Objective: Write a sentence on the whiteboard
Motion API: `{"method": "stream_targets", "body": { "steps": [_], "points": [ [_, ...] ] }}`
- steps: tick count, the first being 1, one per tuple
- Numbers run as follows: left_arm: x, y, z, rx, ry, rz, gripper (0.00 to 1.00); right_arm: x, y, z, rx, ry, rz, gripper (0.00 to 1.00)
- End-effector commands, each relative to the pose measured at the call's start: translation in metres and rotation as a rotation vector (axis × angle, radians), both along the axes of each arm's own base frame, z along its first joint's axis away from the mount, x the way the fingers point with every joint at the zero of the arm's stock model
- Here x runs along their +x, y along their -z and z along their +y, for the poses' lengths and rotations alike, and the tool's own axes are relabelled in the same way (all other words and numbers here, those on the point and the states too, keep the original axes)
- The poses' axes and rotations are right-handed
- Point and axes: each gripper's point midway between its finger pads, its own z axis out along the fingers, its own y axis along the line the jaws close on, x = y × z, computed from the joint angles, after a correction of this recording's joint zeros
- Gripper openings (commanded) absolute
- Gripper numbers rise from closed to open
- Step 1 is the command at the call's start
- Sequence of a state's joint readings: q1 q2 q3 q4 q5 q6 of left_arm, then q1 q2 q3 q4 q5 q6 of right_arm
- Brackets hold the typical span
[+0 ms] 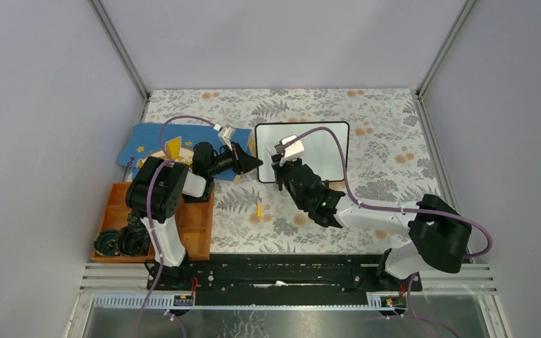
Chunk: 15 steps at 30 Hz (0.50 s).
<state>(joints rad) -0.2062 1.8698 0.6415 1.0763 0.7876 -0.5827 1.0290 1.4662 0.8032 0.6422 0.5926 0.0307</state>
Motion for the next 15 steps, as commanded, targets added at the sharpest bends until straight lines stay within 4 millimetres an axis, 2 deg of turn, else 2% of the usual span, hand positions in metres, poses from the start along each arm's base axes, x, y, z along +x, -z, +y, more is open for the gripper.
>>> {"method": "stream_targets", "body": {
  "steps": [1,15],
  "points": [
    [0.000,0.005,0.002,0.018,-0.009,-0.023,0.23,0.015,-0.039,0.004,0.110,0.032,-0.066,0.00],
    [0.000,0.006,0.003,0.019,-0.010,-0.021,0.19,0.033,-0.039,0.003,0.139,0.032,-0.051,0.00]
  ]
}}
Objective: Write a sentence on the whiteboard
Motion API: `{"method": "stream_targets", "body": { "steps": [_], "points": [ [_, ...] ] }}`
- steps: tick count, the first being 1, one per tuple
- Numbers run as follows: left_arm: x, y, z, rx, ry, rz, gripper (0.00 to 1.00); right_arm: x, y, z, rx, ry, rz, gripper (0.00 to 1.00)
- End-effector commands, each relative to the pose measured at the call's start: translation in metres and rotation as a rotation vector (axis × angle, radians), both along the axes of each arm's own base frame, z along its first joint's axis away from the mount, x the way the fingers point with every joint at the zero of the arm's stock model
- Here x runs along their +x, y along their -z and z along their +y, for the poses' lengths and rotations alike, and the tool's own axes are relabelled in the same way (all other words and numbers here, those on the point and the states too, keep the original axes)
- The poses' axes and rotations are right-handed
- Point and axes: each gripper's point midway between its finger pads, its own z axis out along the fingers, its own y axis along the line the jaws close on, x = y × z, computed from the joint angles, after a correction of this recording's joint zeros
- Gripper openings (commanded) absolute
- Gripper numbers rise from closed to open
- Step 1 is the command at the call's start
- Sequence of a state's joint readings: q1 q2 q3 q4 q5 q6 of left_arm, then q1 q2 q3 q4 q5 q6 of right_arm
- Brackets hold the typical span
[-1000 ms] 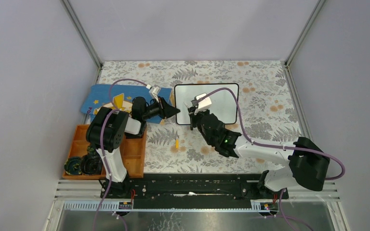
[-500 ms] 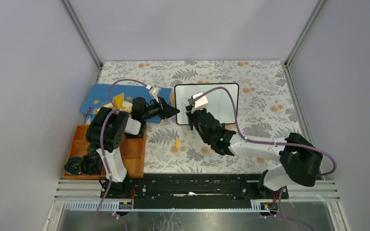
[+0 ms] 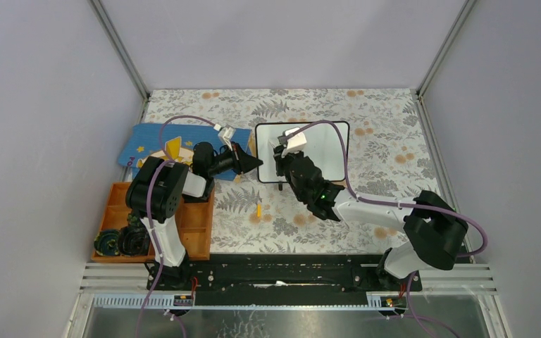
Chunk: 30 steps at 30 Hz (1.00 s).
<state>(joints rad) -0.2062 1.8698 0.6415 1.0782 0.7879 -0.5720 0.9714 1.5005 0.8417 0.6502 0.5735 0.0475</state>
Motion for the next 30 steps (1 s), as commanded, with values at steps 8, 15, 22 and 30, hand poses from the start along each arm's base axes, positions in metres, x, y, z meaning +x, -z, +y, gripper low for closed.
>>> {"method": "stream_targets", "body": {
  "steps": [8,15,22,30],
  "points": [
    [-0.001,0.005,0.001,0.014,-0.007,-0.013,0.18,0.015,-0.034,0.013,0.115,-0.015,-0.051,0.00],
    [-0.002,0.005,0.000,0.018,-0.003,-0.013,0.18,0.023,-0.029,0.007,0.125,0.007,-0.033,0.00],
    [-0.003,0.006,-0.001,0.020,0.001,-0.013,0.17,0.027,-0.021,0.004,0.121,0.018,-0.015,0.00],
    [-0.003,0.006,-0.001,0.028,0.000,-0.014,0.17,0.025,-0.010,-0.001,0.104,0.027,0.009,0.00]
  ]
}}
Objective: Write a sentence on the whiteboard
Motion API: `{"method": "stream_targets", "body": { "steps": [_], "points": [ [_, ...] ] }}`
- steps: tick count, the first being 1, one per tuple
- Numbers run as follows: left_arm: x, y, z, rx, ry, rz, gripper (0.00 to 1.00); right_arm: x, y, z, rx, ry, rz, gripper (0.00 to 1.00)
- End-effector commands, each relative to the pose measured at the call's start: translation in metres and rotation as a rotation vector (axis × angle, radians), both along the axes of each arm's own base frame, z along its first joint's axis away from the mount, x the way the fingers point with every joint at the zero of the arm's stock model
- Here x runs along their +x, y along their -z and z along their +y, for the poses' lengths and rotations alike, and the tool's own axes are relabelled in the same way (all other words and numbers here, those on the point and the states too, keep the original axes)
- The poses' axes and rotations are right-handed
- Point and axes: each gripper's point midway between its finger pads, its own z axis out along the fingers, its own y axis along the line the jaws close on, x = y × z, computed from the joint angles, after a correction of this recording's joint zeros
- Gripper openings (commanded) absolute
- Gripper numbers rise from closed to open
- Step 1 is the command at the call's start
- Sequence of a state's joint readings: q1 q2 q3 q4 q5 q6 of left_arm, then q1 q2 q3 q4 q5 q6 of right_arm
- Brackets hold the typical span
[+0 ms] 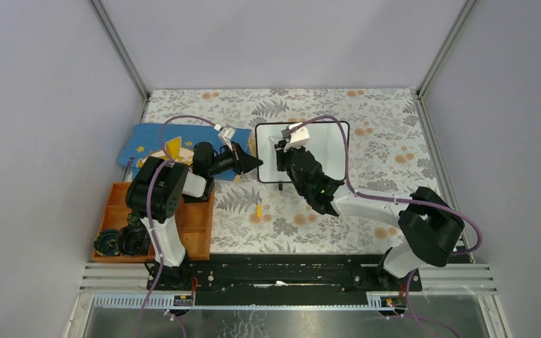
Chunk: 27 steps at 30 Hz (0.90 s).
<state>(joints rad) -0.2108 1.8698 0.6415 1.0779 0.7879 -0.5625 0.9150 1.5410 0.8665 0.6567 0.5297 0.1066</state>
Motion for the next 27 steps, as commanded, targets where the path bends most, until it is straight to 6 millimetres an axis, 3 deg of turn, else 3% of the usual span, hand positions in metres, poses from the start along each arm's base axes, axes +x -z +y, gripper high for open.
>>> {"method": "stream_targets", "body": {
  "steps": [1,17,27],
  "points": [
    [-0.002,0.006,0.000,0.023,-0.006,-0.007,0.17,0.006,-0.014,0.001,0.051,0.012,-0.020,0.00],
    [-0.001,0.005,0.000,0.024,-0.011,-0.006,0.16,-0.006,0.007,-0.017,0.028,0.033,0.018,0.00],
    [-0.001,0.005,0.001,0.026,-0.012,-0.008,0.16,-0.011,-0.027,-0.017,0.111,0.006,-0.038,0.00]
  ]
}}
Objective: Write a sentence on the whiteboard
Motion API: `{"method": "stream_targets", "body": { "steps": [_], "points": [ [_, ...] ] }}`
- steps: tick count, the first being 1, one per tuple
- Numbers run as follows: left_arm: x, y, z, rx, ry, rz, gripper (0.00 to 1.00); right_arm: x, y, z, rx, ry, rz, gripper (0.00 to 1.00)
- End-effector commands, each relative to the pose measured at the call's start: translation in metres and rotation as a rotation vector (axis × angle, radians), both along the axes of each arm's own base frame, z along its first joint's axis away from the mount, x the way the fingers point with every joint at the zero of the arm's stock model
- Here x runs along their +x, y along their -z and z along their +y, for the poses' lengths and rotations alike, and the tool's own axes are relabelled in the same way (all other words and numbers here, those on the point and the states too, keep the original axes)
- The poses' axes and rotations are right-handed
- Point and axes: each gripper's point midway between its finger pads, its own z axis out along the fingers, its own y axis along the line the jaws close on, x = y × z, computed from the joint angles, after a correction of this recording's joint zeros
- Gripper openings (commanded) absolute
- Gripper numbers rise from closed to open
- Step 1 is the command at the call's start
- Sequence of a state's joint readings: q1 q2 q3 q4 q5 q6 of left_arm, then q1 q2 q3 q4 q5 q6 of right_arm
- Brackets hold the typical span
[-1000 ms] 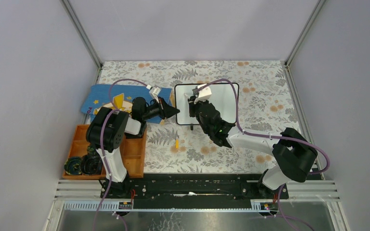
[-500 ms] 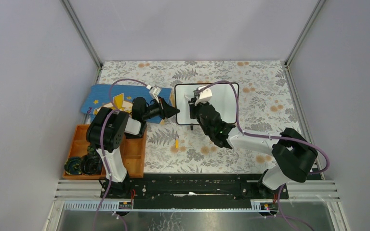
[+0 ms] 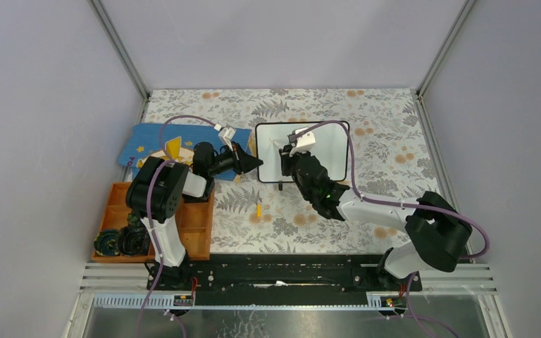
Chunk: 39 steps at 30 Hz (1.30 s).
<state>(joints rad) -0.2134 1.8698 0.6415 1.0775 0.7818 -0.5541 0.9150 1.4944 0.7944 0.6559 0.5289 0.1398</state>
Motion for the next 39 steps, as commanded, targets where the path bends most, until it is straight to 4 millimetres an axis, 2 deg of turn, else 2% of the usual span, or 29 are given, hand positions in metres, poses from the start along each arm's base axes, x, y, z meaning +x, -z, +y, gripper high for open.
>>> {"method": "stream_targets", "body": {
  "steps": [1,5,18,31,39],
  "points": [
    [-0.002,0.005,0.001,0.021,-0.009,0.000,0.16,0.000,-0.043,-0.006,0.106,0.008,-0.074,0.00],
    [-0.002,0.006,0.000,0.020,-0.006,0.002,0.15,0.004,-0.051,-0.010,0.101,0.034,-0.089,0.00],
    [-0.002,0.005,0.000,0.020,-0.004,0.000,0.15,0.017,-0.044,-0.008,0.087,0.052,-0.062,0.00],
    [-0.004,0.006,-0.002,0.023,0.001,0.001,0.15,0.019,-0.022,-0.006,0.048,0.046,-0.019,0.00],
    [-0.004,0.005,-0.002,0.024,0.002,-0.002,0.14,0.011,-0.012,-0.003,0.043,0.005,0.012,0.00]
  ]
}}
